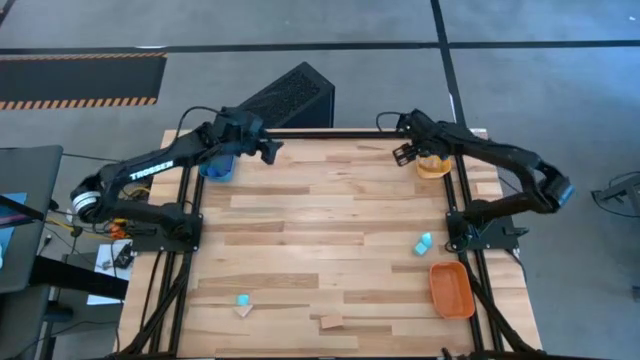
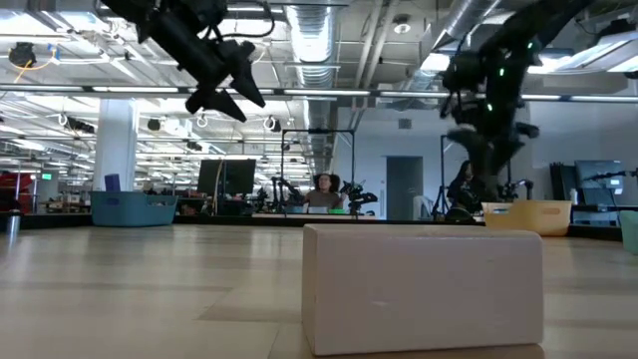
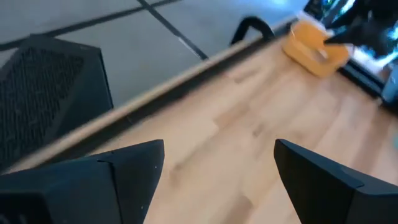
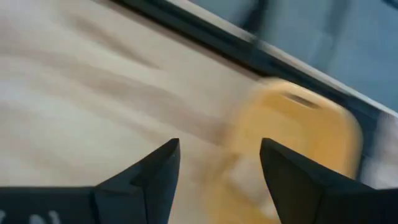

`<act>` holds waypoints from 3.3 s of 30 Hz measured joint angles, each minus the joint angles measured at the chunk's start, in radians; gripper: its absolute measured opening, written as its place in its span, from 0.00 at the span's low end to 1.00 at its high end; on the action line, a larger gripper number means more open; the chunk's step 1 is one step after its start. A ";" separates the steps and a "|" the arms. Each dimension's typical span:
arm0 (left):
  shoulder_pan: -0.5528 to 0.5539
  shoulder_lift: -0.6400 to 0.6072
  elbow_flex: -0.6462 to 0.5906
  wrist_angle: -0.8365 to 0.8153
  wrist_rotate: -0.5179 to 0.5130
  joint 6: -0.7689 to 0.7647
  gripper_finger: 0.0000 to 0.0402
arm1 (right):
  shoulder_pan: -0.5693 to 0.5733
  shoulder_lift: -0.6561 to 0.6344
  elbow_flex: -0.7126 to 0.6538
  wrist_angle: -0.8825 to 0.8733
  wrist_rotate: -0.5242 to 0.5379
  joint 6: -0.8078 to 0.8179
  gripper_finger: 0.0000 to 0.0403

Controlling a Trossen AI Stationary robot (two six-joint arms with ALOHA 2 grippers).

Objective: Sort & place blocks by color
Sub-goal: Put the left brown block into the yellow bin

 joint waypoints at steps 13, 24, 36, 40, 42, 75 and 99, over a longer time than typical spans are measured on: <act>-0.651 -0.029 -0.179 -0.019 -0.291 -0.553 0.68 | 0.557 -0.189 -0.067 -0.002 -0.132 0.249 0.50; -1.103 0.015 -0.185 -0.128 -0.510 -1.304 0.66 | 0.993 -0.158 -0.129 0.256 -0.001 0.475 0.51; -1.336 0.343 -0.126 0.017 -0.168 -1.213 0.66 | 1.270 -0.067 -0.129 0.243 0.122 0.655 0.48; -1.360 0.419 -0.072 -0.041 -0.021 -1.277 0.66 | 1.335 -0.062 -0.129 0.191 0.155 0.723 0.48; -1.372 0.439 -0.047 -0.080 -0.015 -1.301 0.66 | 1.363 -0.062 -0.129 0.169 0.187 0.759 0.47; -1.440 0.494 0.133 -0.491 0.081 -1.958 0.66 | 1.699 -0.055 -0.129 -0.029 0.460 1.316 0.43; -1.434 0.603 0.098 -0.293 0.117 -1.948 0.66 | 1.689 -0.055 -0.129 -0.022 0.459 1.316 0.42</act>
